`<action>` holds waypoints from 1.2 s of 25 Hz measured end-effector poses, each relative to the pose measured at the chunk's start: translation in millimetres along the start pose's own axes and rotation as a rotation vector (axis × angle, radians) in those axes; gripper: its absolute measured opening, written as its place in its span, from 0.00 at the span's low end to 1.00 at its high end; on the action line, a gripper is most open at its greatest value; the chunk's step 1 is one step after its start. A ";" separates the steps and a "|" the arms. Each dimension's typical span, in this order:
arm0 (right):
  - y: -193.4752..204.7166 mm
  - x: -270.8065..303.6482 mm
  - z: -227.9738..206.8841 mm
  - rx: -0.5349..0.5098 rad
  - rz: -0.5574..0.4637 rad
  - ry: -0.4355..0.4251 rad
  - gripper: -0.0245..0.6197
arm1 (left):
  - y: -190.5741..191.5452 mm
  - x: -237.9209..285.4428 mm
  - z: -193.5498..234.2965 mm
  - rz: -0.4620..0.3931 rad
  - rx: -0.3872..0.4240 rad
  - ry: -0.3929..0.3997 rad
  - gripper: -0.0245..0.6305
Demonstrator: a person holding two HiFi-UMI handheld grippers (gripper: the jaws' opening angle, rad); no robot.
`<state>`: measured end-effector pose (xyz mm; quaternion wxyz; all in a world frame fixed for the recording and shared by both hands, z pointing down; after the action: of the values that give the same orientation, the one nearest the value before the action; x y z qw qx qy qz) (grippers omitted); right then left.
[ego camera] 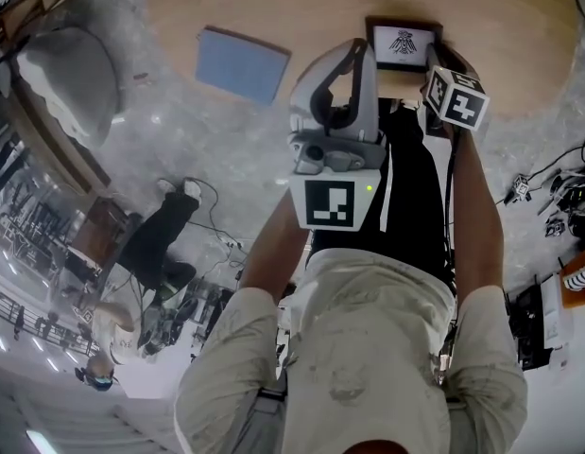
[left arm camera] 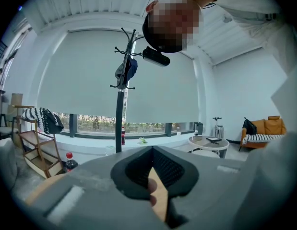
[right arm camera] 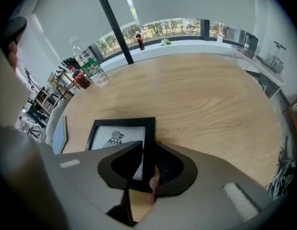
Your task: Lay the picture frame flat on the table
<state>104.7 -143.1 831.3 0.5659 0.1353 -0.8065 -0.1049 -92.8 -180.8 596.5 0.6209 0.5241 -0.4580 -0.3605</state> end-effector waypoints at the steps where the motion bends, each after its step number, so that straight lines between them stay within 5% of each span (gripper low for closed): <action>1: -0.2 0.5 -0.1 0.001 -0.002 0.004 0.15 | -0.1 0.1 0.3 0.000 0.003 0.001 0.04; 30: -28.3 -46.7 24.7 -0.030 -0.069 0.007 0.15 | -55.3 -17.6 12.3 -0.056 0.026 -0.058 0.04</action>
<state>99.4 -153.6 772.6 0.5668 0.1550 -0.7976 -0.1359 -108.3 -179.0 539.2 0.5901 0.5341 -0.4658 -0.3868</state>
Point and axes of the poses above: the fingertips, and each gripper's own axes: x forward along the fingers, z to its left, y out of its underside, the point moved 8 cm from there along -x, backward along the fingers, and after that the axes turned 6 degrees about -y, right-handed, at the moved point
